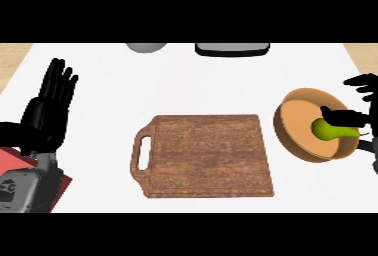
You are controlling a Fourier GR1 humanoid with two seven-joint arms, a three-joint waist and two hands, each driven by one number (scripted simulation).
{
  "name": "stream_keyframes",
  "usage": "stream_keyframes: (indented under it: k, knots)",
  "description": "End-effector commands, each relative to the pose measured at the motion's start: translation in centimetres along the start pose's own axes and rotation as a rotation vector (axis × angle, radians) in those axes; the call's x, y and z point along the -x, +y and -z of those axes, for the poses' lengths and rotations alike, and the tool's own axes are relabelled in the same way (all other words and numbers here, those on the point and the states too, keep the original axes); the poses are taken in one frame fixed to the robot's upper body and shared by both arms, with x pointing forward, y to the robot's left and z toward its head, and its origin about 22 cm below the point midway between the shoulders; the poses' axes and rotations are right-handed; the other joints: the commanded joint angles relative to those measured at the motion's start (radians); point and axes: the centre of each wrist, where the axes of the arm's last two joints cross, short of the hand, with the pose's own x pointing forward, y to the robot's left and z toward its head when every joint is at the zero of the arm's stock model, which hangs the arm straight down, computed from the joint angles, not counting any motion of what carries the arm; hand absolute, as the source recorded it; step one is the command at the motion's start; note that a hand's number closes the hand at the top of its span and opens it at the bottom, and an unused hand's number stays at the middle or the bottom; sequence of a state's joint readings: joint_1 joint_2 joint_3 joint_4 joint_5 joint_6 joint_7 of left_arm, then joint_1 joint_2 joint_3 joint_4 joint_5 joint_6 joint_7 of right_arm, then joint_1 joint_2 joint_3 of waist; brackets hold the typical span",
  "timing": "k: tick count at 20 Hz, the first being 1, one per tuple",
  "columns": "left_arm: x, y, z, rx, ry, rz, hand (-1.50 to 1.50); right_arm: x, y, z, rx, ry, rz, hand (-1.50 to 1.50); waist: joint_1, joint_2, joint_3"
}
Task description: Pick the pear from the cutting board and place it in the pot
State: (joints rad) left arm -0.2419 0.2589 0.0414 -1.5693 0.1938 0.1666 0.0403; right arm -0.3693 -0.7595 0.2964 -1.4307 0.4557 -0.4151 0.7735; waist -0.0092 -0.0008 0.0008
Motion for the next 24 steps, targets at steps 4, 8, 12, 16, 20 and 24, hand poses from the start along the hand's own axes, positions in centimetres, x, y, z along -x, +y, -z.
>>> stream_keyframes:
  k: [4,8,12,16,20,24]
  knots:
    - [0.6,0.0,-0.8,0.012,0.005,-0.001,0.00,0.4,1.0,-0.9,-0.030,-0.142,0.091,-1.50,0.009,0.000,-0.001]
    - [0.2,-1.0,0.4,-0.008,-0.010,0.001,0.00,0.3,0.4,-0.6,0.084,-0.179,0.310,-1.50,0.001,0.000,0.000]
    - [0.1,0.5,0.6,0.005,-0.011,0.001,0.00,0.4,-1.5,-0.3,0.121,-0.086,0.471,-1.50,0.003,0.000,0.000]
    - [-1.0,-1.5,0.4,0.025,0.015,-0.017,0.00,1.3,-2.9,-0.9,0.177,-0.024,0.603,-1.50,0.003,-0.002,0.000]
    - [0.4,0.6,-0.4,0.011,0.015,-0.019,0.00,5.1,-6.4,0.1,0.261,-0.043,0.690,-1.50,0.003,-0.001,0.000]
    - [-0.1,0.1,0.0,0.010,-0.008,-0.003,0.00,8.7,-7.3,-0.7,0.301,-0.041,0.739,-1.50,0.003,-0.001,0.000]
